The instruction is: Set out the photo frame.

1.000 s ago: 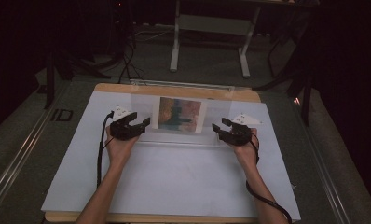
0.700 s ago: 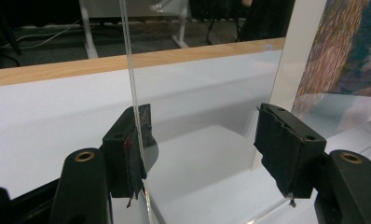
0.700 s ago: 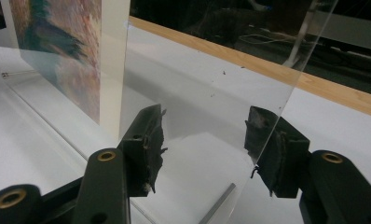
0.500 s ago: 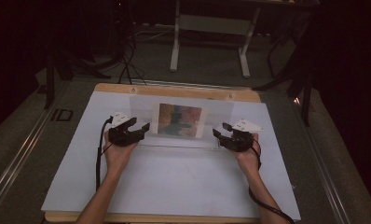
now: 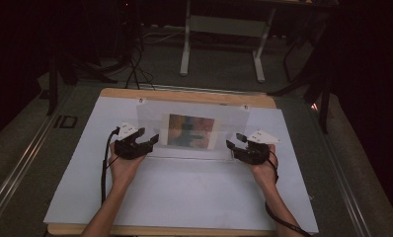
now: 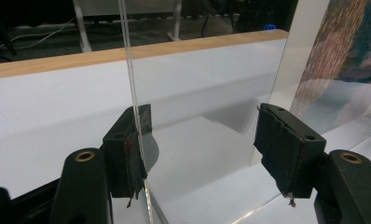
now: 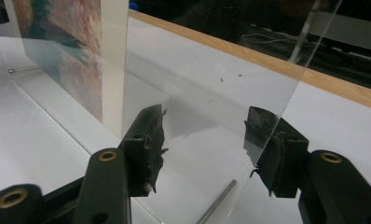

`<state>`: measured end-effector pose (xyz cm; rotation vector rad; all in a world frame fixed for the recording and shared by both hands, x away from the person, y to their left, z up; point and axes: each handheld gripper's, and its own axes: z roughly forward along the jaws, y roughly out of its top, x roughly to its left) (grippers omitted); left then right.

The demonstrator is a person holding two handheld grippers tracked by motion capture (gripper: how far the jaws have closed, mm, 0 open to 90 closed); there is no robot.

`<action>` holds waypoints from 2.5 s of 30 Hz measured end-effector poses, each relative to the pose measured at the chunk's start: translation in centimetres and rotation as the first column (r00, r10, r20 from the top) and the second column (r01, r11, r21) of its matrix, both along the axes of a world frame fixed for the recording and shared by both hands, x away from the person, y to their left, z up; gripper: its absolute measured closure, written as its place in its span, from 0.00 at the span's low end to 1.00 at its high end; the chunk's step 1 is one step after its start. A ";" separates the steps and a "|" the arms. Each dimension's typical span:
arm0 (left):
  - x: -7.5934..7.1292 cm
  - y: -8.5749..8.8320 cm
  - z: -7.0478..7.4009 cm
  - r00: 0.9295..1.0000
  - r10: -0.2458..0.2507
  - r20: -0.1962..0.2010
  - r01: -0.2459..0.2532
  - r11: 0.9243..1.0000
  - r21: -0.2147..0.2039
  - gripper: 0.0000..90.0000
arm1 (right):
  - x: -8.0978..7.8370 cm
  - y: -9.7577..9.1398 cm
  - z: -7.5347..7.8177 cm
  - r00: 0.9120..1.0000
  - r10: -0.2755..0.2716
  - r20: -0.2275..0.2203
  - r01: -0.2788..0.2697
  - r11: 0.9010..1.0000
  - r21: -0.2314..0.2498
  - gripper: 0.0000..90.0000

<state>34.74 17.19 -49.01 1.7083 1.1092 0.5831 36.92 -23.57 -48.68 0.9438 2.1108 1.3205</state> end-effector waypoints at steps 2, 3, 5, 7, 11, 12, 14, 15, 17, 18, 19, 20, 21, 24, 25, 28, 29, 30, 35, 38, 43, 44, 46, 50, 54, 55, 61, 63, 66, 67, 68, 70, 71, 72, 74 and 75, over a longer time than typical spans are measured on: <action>0.0 0.0 -0.1 1.000 -0.002 0.005 0.002 1.000 0.003 0.41 | 0.0 -0.1 -0.1 1.000 0.004 -0.002 -0.004 1.000 0.005 0.52; 0.0 0.0 -0.1 1.000 -0.003 0.004 0.002 1.000 0.001 0.41 | 0.0 -0.1 -0.1 1.000 0.007 0.001 -0.007 1.000 0.007 0.52; -0.1 0.0 -0.2 1.000 -0.006 0.004 0.006 1.000 0.002 0.41 | 0.0 -0.1 -0.1 1.000 0.008 0.003 -0.008 1.000 0.006 0.52; -0.1 0.0 -0.1 1.000 -0.007 0.004 0.007 1.000 0.005 0.41 | -0.1 -0.1 -0.2 1.000 0.007 0.006 -0.007 1.000 0.005 0.52; -0.2 0.0 -0.1 1.000 -0.007 0.004 0.007 1.000 0.007 0.41 | -0.3 -0.1 -0.1 1.000 0.005 0.006 -0.005 1.000 -0.001 0.52; -0.2 -0.2 -0.1 1.000 -0.012 0.004 0.012 1.000 0.011 0.41 | -0.3 -0.3 -0.1 1.000 0.007 0.009 -0.007 1.000 -0.005 0.52; -0.2 -0.3 -0.1 1.000 -0.011 0.001 0.011 1.000 0.011 0.41 | -0.4 -0.3 -0.1 1.000 0.006 0.007 -0.006 1.000 -0.006 0.52; -0.2 -0.4 -0.1 1.000 -0.013 0.002 0.013 1.000 0.015 0.41 | -0.4 -0.4 -0.1 1.000 0.003 0.011 -0.003 1.000 -0.009 0.52; -0.3 -0.4 -0.1 1.000 -0.013 0.002 0.013 1.000 0.015 0.41 | -0.5 -0.5 0.0 1.000 0.004 0.010 -0.004 1.000 -0.005 0.52; -0.3 -0.6 -0.1 1.000 -0.016 0.001 0.016 1.000 0.017 0.41 | -0.5 -0.6 0.0 1.000 0.002 0.011 -0.002 1.000 -0.004 0.52; -0.3 -0.6 -0.1 1.000 -0.015 0.001 0.015 1.000 0.016 0.41 | -0.5 -0.7 0.0 1.000 0.001 0.010 -0.001 1.000 -0.004 0.52; -0.3 -0.7 -0.1 1.000 -0.015 0.001 0.015 1.000 0.018 0.41 | -0.6 -0.7 0.0 1.000 0.001 0.011 -0.001 1.000 -0.005 0.52; -0.4 -0.7 0.0 1.000 -0.016 0.000 0.016 1.000 0.019 0.41 | -0.6 -0.7 0.0 1.000 0.000 0.010 0.000 1.000 -0.005 0.52; -0.5 -0.7 0.0 1.000 -0.019 -0.004 0.019 1.000 0.022 0.41 | -0.8 -0.8 0.0 1.000 -0.001 0.011 0.001 1.000 -0.004 0.52; -0.5 -0.7 0.0 1.000 -0.019 -0.005 0.019 1.000 0.022 0.41 | -0.8 -0.7 0.0 1.000 -0.002 0.011 0.002 1.000 -0.003 0.52; -0.7 -0.7 0.1 1.000 -0.019 -0.007 0.019 1.000 0.021 0.41 | -1.0 -0.8 0.1 1.000 -0.001 0.010 0.001 1.000 -0.002 0.52; -0.8 -0.8 0.1 1.000 -0.018 -0.008 0.018 1.000 0.020 0.41 | -1.1 -0.8 0.1 1.000 -0.001 0.008 0.001 1.000 -0.001 0.52; -0.8 -0.8 0.1 1.000 -0.016 -0.008 0.016 1.000 0.019 0.41 | -1.1 -0.8 0.1 1.000 -0.001 0.009 0.001 1.000 -0.002 0.52; -1.1 -0.7 0.1 1.000 -0.013 -0.008 0.014 1.000 0.024 0.41 | -1.3 -0.8 0.1 1.000 0.002 0.007 -0.002 1.000 -0.002 0.52; -1.2 -0.7 0.1 1.000 -0.013 -0.013 0.014 1.000 0.016 0.41 | -1.5 -0.8 0.2 1.000 0.003 0.006 -0.003 1.000 -0.001 0.52; -1.0 -0.6 -0.2 1.000 -0.017 0.001 0.017 1.000 0.010 0.41 | -1.2 -0.8 0.0 1.000 0.009 0.003 -0.009 1.000 0.003 0.52; -1.0 -0.6 -0.3 1.000 -0.015 0.006 0.015 1.000 0.007 0.40 | -1.2 -0.8 0.0 1.000 0.009 0.002 -0.009 1.000 0.006 0.52; -1.0 -0.6 -0.3 1.000 -0.014 0.009 0.014 1.000 0.005 0.40 | -1.1 -0.8 0.0 1.000 0.010 -0.004 -0.010 1.000 0.016 0.52; -0.9 -0.5 -0.4 1.000 -0.024 0.014 0.024 1.000 -0.004 0.40 | -1.0 -0.9 -0.1 1.000 0.017 -0.005 -0.016 1.000 0.021 0.52; -0.7 -0.2 -0.6 0.998 -0.055 0.016 0.056 0.998 -0.013 0.38 | -0.7 -1.2 -0.2 0.999 0.050 -0.022 -0.049 0.998 0.033 0.51; -0.7 -0.2 -0.6 0.998 -0.058 0.013 0.058 0.998 -0.015 0.38 | -0.6 -1.2 -0.2 0.998 0.053 -0.028 -0.052 0.998 0.036 0.50; -0.8 -0.1 -0.6 0.997 -0.071 0.003 0.071 0.997 -0.011 0.38 | -0.7 -1.5 -0.2 0.998 0.058 -0.039 -0.057 0.998 0.034 0.50; -1.0 0.1 -0.5 0.997 -0.071 0.008 0.071 0.997 -0.017 0.38 | -0.9 -1.7 -0.1 0.998 0.056 -0.039 -0.055 0.998 0.041 0.49; -1.2 0.5 -0.4 0.998 -0.065 0.014 0.065 0.998 -0.021 0.38 | -1.2 -2.0 0.0 0.998 0.055 -0.038 -0.053 0.998 0.044 0.49; -1.3 0.6 -0.3 0.998 -0.062 0.018 0.062 0.998 -0.023 0.38 | -1.4 -2.1 0.1 0.998 0.055 -0.038 -0.053 0.997 0.048 0.49; -1.5 0.8 -0.2 0.998 -0.058 0.021 0.059 0.998 -0.026 0.38 | -1.5 -2.3 0.1 0.998 0.055 -0.036 -0.053 0.998 0.046 0.49; -1.7 1.2 0.0 0.998 -0.050 0.032 0.051 0.998 -0.033 0.38 | -1.7 -2.7 0.2 0.998 0.054 -0.034 -0.052 0.997 0.050 0.49; -1.8 1.5 0.1 0.998 -0.048 0.037 0.050 0.998 -0.038 0.38 | -1.8 -3.0 0.3 0.998 0.053 -0.032 -0.051 0.997 0.056 0.49; -1.9 1.7 0.2 0.998 -0.045 0.042 0.046 0.998 -0.043 0.38 | -1.8 -3.3 0.5 0.998 0.049 -0.031 -0.047 0.997 0.064 0.49; -2.0 2.2 0.4 0.998 -0.035 0.047 0.038 0.998 -0.054 0.39 | -1.9 -3.9 0.8 0.999 0.036 -0.025 -0.034 0.997 0.074 0.49; -2.1 2.4 0.5 0.998 -0.032 0.050 0.035 0.998 -0.061 0.39 | -1.9 -4.1 0.9 0.999 0.030 -0.023 -0.028 0.997 0.077 0.49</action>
